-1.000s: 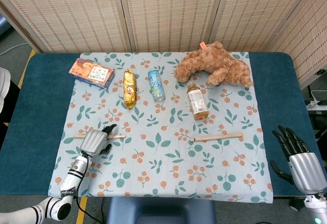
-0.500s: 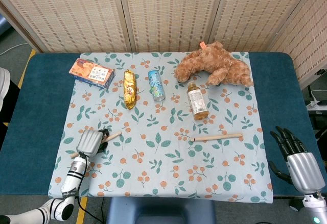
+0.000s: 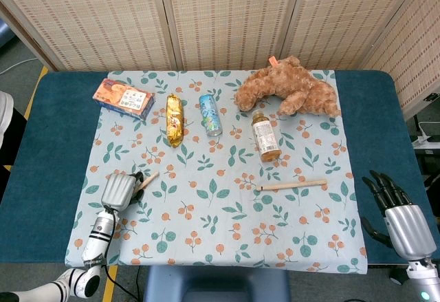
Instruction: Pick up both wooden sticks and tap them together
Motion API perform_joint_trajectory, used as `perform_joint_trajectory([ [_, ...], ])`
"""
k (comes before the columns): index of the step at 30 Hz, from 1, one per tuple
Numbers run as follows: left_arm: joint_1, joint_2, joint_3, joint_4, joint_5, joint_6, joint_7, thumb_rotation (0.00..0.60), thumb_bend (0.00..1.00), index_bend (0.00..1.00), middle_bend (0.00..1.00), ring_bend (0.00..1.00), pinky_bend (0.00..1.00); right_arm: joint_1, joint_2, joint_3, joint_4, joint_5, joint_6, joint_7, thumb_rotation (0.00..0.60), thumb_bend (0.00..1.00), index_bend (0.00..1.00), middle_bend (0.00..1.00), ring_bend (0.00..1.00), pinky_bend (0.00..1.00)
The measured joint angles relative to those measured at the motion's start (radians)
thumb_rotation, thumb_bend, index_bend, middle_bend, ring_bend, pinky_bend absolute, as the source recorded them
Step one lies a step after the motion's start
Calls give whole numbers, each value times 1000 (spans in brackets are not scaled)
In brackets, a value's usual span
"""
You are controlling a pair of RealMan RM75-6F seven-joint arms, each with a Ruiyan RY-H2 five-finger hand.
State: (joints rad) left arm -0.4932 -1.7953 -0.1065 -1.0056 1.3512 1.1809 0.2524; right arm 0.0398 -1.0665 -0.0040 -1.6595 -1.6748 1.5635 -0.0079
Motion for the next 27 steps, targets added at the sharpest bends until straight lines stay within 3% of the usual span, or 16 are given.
perform_joint_trajectory([
  [10,4,115,-28,-173,42,77,-18,600,380,645,802,888,1000,32,-9,27,5,76,-75,-22,600,252,103,32,33,215],
  [12,5,148,-37,-223,50,95,-25,600,382,646,803,890,1000,47,-20,40,23,99,-97,-25,600,252,130,43,141,297],
  [17,13,249,-67,-355,70,147,-35,600,380,648,805,890,1000,94,-55,63,85,153,-189,-44,600,252,188,115,477,705],
  [20,16,291,-84,-409,75,165,-47,600,379,648,806,890,1000,131,-85,70,137,189,-272,-65,600,252,211,144,568,793],
  [23,17,313,-96,-445,82,181,-58,600,379,648,807,891,1000,176,-130,78,202,227,-355,-96,600,252,233,173,596,837],
  [27,14,321,-106,-463,87,188,-68,600,380,648,807,892,1000,236,-199,94,280,243,-401,-106,600,252,307,244,664,903],
])
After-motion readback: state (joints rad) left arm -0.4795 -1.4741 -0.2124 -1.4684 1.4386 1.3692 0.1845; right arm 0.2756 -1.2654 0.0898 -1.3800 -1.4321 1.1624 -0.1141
